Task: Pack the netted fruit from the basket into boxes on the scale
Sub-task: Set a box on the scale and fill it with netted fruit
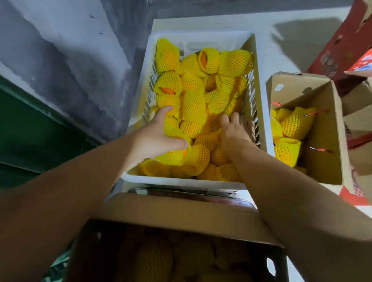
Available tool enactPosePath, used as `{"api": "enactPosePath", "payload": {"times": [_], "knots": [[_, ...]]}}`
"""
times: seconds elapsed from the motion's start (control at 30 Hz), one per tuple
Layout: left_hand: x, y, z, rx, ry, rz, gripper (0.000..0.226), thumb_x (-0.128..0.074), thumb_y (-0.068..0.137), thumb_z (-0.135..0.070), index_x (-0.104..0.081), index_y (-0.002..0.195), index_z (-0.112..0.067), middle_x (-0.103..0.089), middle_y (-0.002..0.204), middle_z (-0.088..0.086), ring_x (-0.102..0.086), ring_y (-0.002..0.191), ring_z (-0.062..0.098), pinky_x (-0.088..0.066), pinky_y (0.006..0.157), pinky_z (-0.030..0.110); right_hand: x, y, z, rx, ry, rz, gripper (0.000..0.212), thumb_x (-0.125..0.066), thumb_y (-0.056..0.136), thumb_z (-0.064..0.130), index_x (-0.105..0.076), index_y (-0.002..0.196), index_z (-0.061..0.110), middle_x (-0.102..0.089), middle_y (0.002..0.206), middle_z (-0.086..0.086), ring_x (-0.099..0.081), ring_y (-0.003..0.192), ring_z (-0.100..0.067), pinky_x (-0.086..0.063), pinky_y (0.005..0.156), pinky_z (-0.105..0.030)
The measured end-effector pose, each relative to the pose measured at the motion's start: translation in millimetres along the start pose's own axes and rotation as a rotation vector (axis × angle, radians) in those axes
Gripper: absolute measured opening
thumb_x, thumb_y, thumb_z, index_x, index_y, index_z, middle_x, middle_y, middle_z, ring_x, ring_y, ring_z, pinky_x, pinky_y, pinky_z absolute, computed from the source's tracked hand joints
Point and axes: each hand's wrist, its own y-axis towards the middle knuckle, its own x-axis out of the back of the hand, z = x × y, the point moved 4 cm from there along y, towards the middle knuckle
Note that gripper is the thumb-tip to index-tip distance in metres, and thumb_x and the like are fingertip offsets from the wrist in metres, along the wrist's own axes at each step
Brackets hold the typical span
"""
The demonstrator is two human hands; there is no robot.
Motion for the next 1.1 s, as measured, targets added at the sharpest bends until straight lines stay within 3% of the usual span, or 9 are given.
{"api": "enactPosePath", "payload": {"times": [0.1, 0.27, 0.4, 0.47, 0.57, 0.67, 0.8, 0.93, 1.1], "knots": [[9, -22, -11, 0.103, -0.318, -0.105, 0.092, -0.081, 0.089, -0.044, -0.019, 0.157, -0.053, -0.021, 0.164, -0.011, -0.046, 0.116, 0.021, -0.053, 0.055, 0.031, 18, -8, -2, 0.05, 0.216, -0.108, 0.059, -0.069, 0.091, 0.025, -0.038, 0.138, 0.01, -0.037, 0.14, -0.022, -0.036, 0.133, -0.044, -0.031, 0.112, -0.052], [13, -83, -30, 0.076, -0.706, -0.202, 0.076, -0.081, 0.087, -0.047, -0.03, 0.144, -0.047, -0.04, 0.126, -0.015, -0.051, 0.093, 0.006, -0.056, 0.047, 0.028, 59, -62, -10, 0.122, 0.777, -0.26, 0.067, -0.08, 0.071, 0.032, -0.044, 0.127, 0.021, -0.038, 0.121, -0.004, -0.044, 0.11, -0.019, -0.037, 0.092, -0.03], [2, -144, -41, -0.052, -0.741, -0.206, 0.079, -0.08, 0.072, -0.063, -0.041, 0.141, -0.052, -0.049, 0.139, -0.014, -0.06, 0.117, 0.016, -0.061, 0.076, 0.043, 107, -135, -2, 0.221, 1.111, -0.13, 0.058, -0.069, 0.061, 0.039, -0.053, 0.116, 0.039, -0.061, 0.11, 0.007, -0.059, 0.081, -0.007, -0.048, 0.07, -0.024], [-7, -178, -43, -0.149, -0.689, -0.192, 0.071, -0.077, 0.064, -0.071, -0.054, 0.13, -0.061, -0.057, 0.138, -0.019, -0.062, 0.123, 0.015, -0.057, 0.09, 0.045, 124, -175, 7, 0.279, 1.353, -0.044, 0.052, -0.068, 0.067, 0.03, -0.062, 0.118, 0.04, -0.071, 0.101, 0.006, -0.068, 0.084, -0.013, -0.058, 0.073, -0.032], [-23, -228, -38, -0.181, -0.806, -0.044, 0.058, -0.081, 0.059, -0.068, -0.067, 0.116, -0.062, -0.068, 0.133, -0.016, -0.069, 0.119, 0.013, -0.059, 0.093, 0.047, 133, -236, 31, 0.347, 1.611, 0.102, 0.048, -0.065, 0.084, 0.02, -0.06, 0.132, 0.017, -0.073, 0.115, -0.008, -0.071, 0.107, -0.028, -0.059, 0.093, -0.049], [-32, -268, -15, -0.157, -0.999, 0.068, 0.065, -0.085, 0.066, -0.057, -0.069, 0.128, -0.047, -0.068, 0.139, 0.003, -0.07, 0.12, 0.03, -0.057, 0.097, 0.059, 124, -288, 59, 0.332, 1.558, 0.131, 0.071, -0.083, 0.08, 0.038, -0.053, 0.14, 0.015, -0.07, 0.127, -0.011, -0.07, 0.112, -0.033, -0.057, 0.091, -0.06], [-34, -315, 21, -0.099, -1.077, 0.09, 0.078, -0.082, 0.075, -0.058, -0.058, 0.145, -0.034, -0.066, 0.14, 0.011, -0.068, 0.122, 0.035, -0.056, 0.1, 0.059, 104, -338, 75, 0.251, 1.518, 0.053, 0.066, -0.092, 0.064, 0.061, -0.071, 0.118, 0.028, -0.077, 0.107, -0.004, -0.076, 0.09, -0.025, -0.062, 0.069, -0.043], [-34, -356, 52, 0.021, -1.267, 0.013, 0.074, -0.077, 0.079, -0.06, -0.055, 0.143, -0.028, -0.068, 0.133, 0.012, -0.07, 0.116, 0.032, -0.061, 0.085, 0.043, 81, -367, 71, 0.005, 1.195, -0.288, 0.077, -0.079, 0.056, 0.086, -0.074, 0.109, 0.03, -0.08, 0.096, 0.004, -0.077, 0.089, -0.02, -0.065, 0.078, -0.046], [-33, -391, 75, 0.005, -1.448, -0.01, 0.058, -0.063, 0.096, -0.059, -0.058, 0.139, -0.021, -0.073, 0.125, 0.013, -0.072, 0.11, 0.026, -0.061, 0.08, 0.037, 77, -407, 75, -0.043, 0.864, -0.391, 0.107, -0.063, 0.074, 0.084, -0.037, 0.154, 0.018, -0.059, 0.141, -0.007, -0.059, 0.128, -0.025, -0.049, 0.108, -0.051]]}}
